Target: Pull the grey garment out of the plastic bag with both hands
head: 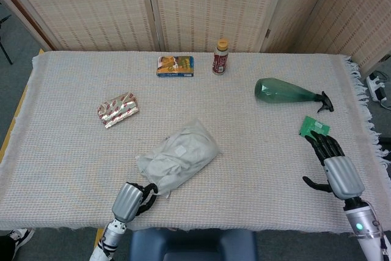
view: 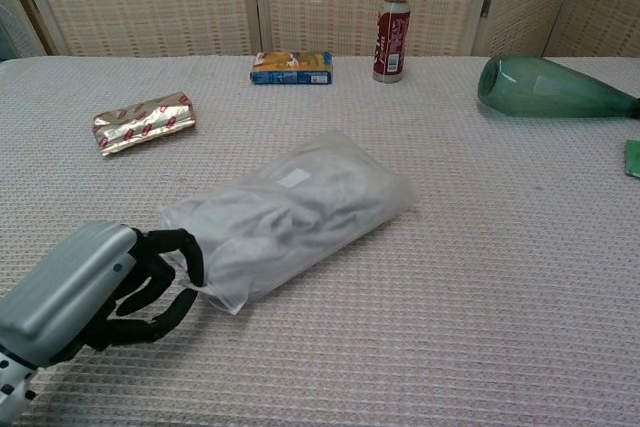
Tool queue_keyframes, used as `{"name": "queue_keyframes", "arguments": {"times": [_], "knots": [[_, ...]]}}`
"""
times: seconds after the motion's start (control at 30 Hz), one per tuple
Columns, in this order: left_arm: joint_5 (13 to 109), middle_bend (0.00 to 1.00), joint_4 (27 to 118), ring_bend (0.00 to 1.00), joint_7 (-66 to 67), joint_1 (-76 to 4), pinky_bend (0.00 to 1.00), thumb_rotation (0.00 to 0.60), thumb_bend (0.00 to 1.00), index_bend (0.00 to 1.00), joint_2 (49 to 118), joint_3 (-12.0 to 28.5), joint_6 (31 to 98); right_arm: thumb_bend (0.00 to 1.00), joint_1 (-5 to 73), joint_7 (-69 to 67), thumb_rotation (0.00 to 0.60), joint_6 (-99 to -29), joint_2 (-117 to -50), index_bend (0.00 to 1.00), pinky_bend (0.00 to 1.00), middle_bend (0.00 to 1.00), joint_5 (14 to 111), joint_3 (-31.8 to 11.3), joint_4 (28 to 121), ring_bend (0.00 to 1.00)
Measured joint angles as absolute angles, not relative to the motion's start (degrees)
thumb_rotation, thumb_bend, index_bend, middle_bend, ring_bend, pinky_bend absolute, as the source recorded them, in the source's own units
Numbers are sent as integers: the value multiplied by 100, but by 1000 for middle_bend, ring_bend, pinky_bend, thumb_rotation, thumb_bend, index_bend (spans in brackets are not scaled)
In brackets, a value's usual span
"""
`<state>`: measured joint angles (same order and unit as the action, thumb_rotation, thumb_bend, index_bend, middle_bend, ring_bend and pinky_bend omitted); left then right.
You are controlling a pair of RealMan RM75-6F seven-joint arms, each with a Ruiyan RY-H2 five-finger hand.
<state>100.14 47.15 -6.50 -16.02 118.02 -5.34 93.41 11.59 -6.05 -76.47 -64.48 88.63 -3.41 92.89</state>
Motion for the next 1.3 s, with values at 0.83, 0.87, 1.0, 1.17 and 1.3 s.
{"name": "queue_keyframes", "arguments": {"times": [0.83, 0.87, 1.0, 1.17, 1.3], "knots": [[10004, 1000, 5143, 1000, -607, -1611, 1000, 600, 555, 803, 11413, -406, 9351, 176, 3064, 557, 600, -5658, -9402, 371, 0, 0, 7088, -1144, 8161, 0], [9997, 1000, 5136, 1000, -624, -1612, 1000, 600, 554, 804, 11409, -402, 9343, 178, 3090, 574, 600, -5671, -9483, 382, 0, 0, 7068, -1156, 8103, 0], [9990, 1000, 5117, 1000, -661, -1621, 1000, 600, 556, 804, 11405, -386, 9335, 187, 3190, 625, 600, -5742, -9795, 424, 0, 0, 6992, -1215, 7886, 0], [9997, 1000, 5131, 1000, -677, -1647, 1000, 600, 555, 804, 11395, -362, 9335, 208, 3267, 629, 600, -5863, -10077, 476, 0, 0, 6991, -1263, 7669, 0], [10001, 1000, 5150, 1000, -666, -1662, 1000, 600, 555, 805, 11384, -350, 9328, 216, 3356, 685, 600, -5886, -10295, 484, 0, 0, 6962, -1300, 7410, 0]]}}
